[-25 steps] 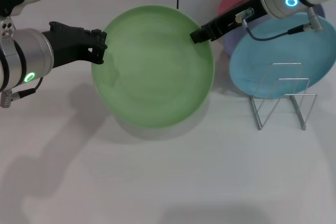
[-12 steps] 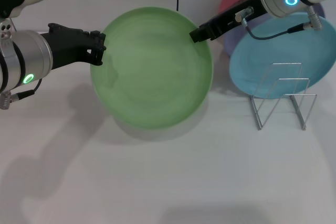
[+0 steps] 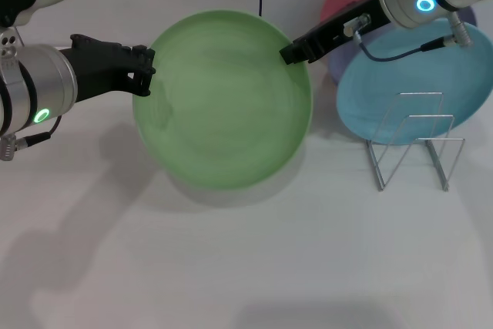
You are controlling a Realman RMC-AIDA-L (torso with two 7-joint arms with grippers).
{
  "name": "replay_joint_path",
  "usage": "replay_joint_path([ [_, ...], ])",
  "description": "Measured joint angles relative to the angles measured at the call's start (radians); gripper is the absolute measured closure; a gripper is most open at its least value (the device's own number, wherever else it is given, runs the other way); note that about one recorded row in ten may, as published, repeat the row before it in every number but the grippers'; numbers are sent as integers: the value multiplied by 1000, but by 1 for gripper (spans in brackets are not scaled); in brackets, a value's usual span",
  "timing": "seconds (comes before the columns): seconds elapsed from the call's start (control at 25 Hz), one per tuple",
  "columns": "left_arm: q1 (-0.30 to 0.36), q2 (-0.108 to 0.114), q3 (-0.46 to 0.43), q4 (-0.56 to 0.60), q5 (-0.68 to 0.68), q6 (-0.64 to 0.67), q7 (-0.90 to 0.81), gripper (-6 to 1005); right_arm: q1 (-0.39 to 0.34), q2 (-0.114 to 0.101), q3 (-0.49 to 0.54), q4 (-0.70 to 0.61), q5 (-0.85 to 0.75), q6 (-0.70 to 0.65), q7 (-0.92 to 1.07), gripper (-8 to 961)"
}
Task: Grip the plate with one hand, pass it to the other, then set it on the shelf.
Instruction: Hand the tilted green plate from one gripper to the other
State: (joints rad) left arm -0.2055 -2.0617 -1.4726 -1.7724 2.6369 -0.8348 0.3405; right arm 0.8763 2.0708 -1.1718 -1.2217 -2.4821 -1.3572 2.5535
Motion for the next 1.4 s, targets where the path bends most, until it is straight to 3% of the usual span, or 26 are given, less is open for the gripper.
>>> replay_joint_path([
  [0.48, -1, 0, 0, -1, 0, -9, 2, 866, 2, 1, -24, 1, -5, 6, -2, 779],
  [0.92, -11, 0, -2, -9, -94, -22, 79, 858, -2, 3, -89, -18, -67, 32, 14, 928],
  [1.08, -9, 1, -6, -14, -126, -24, 102, 855, -5, 3, -104, -34, -88, 35, 32, 928],
  [1.4, 1, 2, -16, -22, -180, -25, 154, 513, -7, 3, -110, -36, -104, 35, 37, 927],
])
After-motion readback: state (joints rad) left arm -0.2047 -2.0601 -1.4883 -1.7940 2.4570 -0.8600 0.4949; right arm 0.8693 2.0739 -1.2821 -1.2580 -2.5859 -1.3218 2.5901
